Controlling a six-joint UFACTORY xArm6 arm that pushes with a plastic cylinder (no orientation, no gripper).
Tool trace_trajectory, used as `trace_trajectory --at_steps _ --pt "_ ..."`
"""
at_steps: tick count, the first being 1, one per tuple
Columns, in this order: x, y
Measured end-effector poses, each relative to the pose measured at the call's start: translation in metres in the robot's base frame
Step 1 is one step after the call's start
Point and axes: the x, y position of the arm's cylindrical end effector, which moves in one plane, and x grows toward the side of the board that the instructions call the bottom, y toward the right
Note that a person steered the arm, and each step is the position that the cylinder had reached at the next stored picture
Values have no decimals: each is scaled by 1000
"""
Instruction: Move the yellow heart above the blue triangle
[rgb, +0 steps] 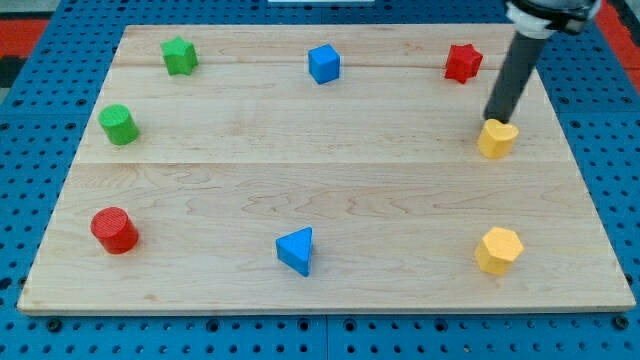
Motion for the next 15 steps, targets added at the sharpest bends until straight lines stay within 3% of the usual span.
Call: trace_trajectory --at_steps 3,5,6,7,8,9,10,12,14,15 --pt "39 54" --pt "52 -22" --pt "52 -32" --pt "55 13" --pt "90 8" --pt "105 -42" --pt "80 -70" --pt "67 -35" --pt "57 -131" --pt "49 -146"
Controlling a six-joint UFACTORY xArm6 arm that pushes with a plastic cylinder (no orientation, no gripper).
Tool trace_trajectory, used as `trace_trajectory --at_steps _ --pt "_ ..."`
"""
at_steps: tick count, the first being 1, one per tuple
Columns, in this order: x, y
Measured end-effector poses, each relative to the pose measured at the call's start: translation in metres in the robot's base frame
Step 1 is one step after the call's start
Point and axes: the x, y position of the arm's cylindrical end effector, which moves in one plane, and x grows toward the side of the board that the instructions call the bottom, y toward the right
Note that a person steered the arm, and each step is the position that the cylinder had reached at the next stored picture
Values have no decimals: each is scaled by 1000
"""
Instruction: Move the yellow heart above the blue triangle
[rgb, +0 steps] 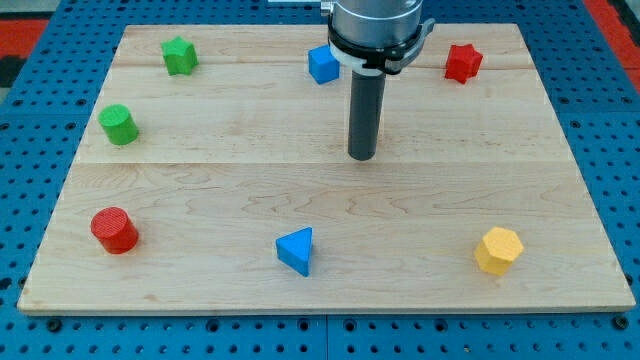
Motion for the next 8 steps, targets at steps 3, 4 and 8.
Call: trace_trajectory --at_steps 3,4,8 --pt "-21 18" --pt "-31 1" --pt "-45 -26"
